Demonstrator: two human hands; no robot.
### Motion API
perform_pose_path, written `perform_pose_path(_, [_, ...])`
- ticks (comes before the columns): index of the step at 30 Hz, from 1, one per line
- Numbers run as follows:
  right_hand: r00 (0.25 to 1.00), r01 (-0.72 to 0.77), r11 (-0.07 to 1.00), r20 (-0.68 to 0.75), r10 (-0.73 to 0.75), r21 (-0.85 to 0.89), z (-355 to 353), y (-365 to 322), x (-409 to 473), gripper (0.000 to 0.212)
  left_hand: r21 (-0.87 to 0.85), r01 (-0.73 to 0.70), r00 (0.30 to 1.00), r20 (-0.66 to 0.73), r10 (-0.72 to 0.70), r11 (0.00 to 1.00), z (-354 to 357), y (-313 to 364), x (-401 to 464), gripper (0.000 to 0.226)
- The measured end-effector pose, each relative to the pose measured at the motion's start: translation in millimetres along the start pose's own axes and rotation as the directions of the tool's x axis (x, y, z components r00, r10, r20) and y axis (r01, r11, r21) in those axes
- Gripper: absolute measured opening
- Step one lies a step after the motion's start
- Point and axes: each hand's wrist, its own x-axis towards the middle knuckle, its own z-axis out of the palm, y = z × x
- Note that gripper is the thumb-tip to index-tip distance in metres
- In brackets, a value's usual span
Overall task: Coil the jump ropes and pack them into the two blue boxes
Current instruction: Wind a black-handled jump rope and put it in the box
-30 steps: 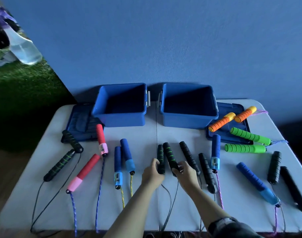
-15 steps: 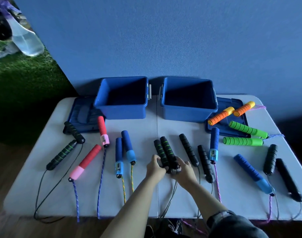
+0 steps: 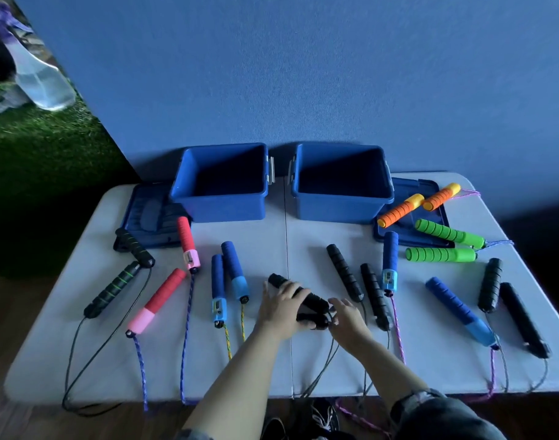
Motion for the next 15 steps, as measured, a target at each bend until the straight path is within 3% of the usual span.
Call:
perform_pose_path(4, [0.994, -0.1, 0.995, -0.044, 0.099, -0.021, 5, 1, -3, 0.019, 0.179, -0.037, 0.999, -0.027, 0.043, 0.983, -3, -6, -8, 0.086])
perform_pose_path(9, [0.994, -0.104, 0.995, -0.032, 0.104, 0.005, 3, 5, -5, 0.016, 0.188, -0.013, 0.998, -0.058, 0.024, 0.982, 0, -4, -20, 0.062])
perform_pose_path(12, [0.991, -0.134, 0.985, -0.01, 0.136, 0.109, 1, 4, -5, 0.018, 0.24, -0.004, 0.995, -0.095, 0.027, 0.971, 4, -5, -24, 0.045])
perform_pose_path(15, [0.987, -0.153, 0.961, -0.003, 0.158, 0.232, 1, 3, -7, 0.021, 0.277, -0.012, 0.997, -0.068, 0.032, 0.961, 4, -9, -25, 0.047])
